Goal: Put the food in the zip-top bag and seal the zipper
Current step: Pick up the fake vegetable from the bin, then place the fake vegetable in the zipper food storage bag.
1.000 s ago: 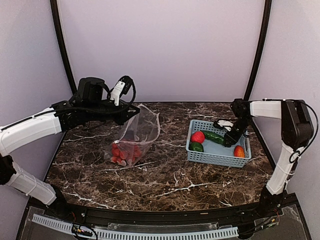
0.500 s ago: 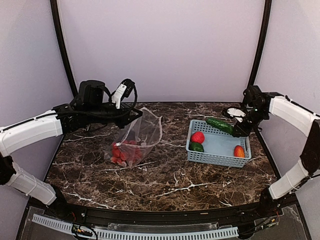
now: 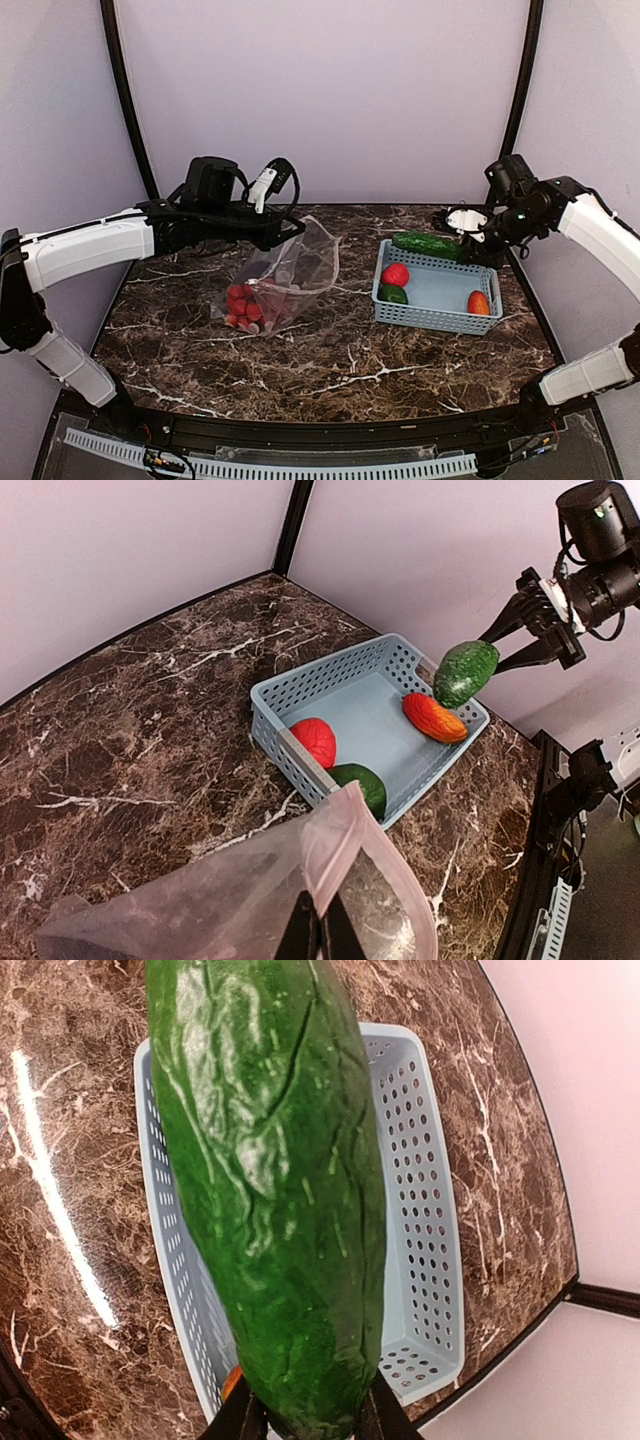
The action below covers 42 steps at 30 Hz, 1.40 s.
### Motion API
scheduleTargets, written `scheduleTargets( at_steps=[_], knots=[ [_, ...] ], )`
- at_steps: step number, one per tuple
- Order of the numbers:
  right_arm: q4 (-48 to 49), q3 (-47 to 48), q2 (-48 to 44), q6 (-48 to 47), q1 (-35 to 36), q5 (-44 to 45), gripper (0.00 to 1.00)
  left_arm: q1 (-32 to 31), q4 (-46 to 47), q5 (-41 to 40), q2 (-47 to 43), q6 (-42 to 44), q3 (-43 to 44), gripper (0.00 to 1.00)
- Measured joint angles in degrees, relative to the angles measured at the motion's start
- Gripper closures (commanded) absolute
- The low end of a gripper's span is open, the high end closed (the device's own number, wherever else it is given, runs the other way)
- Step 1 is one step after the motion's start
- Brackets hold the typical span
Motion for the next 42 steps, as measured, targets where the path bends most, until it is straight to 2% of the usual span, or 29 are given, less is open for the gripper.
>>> scheduleTargets(
  at_steps=[10,17,27,33,34,38,42],
  knots=[
    [-0.37,12.87,2.23,-7.87,7.52,2.32,0.82,-2.21,-3.67,-1.95,10.93,-4.90,12.90,0.99],
    [-0.68,15.32,7.50,-13.09,18.01,11.52,0.82,-5.53,-7.89,-3.48,15.78,-6.36,19.32,0.99],
    [-0.39,15.58,16.26,-15.34,25.49,26.12,0.81,-7.58,-9.53,-2.25,16.17,-8.52,21.33,0.99],
    [0.31,17.38,19.50,-15.78,28.35,31.39,0.77,-7.52,-7.82,-0.39,16.17,-11.37,20.39,0.99],
    [0.39,18.56,20.06,-15.98,28.89,31.98,0.75,-7.52,-7.37,-0.15,16.17,-11.93,20.00,0.99],
    [1.62,22.99,21.24,-16.52,32.04,33.48,0.53,-7.54,-4.63,0.31,16.15,-14.97,17.92,0.99],
    [1.60,25.09,21.46,-16.09,34.38,32.89,0.46,-7.52,-2.75,-0.17,15.96,-16.57,16.55,0.99]
  ],
)
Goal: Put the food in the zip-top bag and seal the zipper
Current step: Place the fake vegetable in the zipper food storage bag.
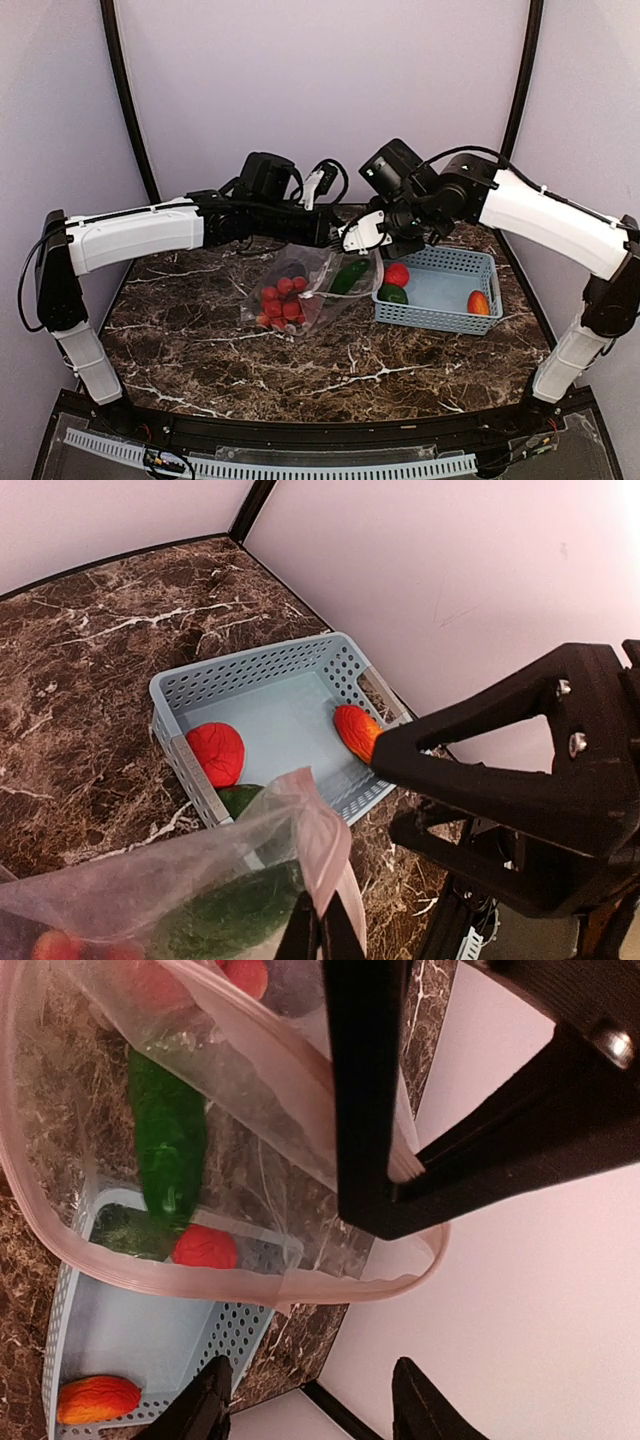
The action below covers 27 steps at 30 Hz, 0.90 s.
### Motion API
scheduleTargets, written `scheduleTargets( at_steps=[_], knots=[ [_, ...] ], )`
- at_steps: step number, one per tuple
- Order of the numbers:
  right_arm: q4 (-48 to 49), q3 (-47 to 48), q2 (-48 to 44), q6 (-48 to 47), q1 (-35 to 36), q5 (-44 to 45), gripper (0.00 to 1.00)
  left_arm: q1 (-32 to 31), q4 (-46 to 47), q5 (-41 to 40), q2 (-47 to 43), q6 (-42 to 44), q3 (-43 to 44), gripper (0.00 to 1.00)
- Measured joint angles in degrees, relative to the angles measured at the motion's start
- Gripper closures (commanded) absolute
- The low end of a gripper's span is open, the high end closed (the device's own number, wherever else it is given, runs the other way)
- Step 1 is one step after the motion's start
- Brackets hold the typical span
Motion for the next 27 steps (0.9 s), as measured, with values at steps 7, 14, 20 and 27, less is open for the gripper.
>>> scheduleTargets(
  at_steps=[7,14,20,27],
  knots=[
    [-0.55,2.32,-0.63,2.16,-0.37,-3.06,0.43,1.36,1.33,-1.79,-4.22,-1.49,-3.34,0.99],
    [-0.63,3.06,-5.20,5.35,-7.48,-12.15,0.44,4.48,1.36,-3.56,-8.66,-1.44,-4.87,0.99],
    [-0.35,2.27,-7.72,9.57,-22.93,-24.57,0.44,5.20,-20.17,-14.71,-8.28,11.50,15.43,0.99],
    [0.39,-2.82,-9.86,15.96,-33.66,-36.26,0.44,5.27,-35.95,-26.14,-9.64,22.77,30.29,0.99]
  ],
)
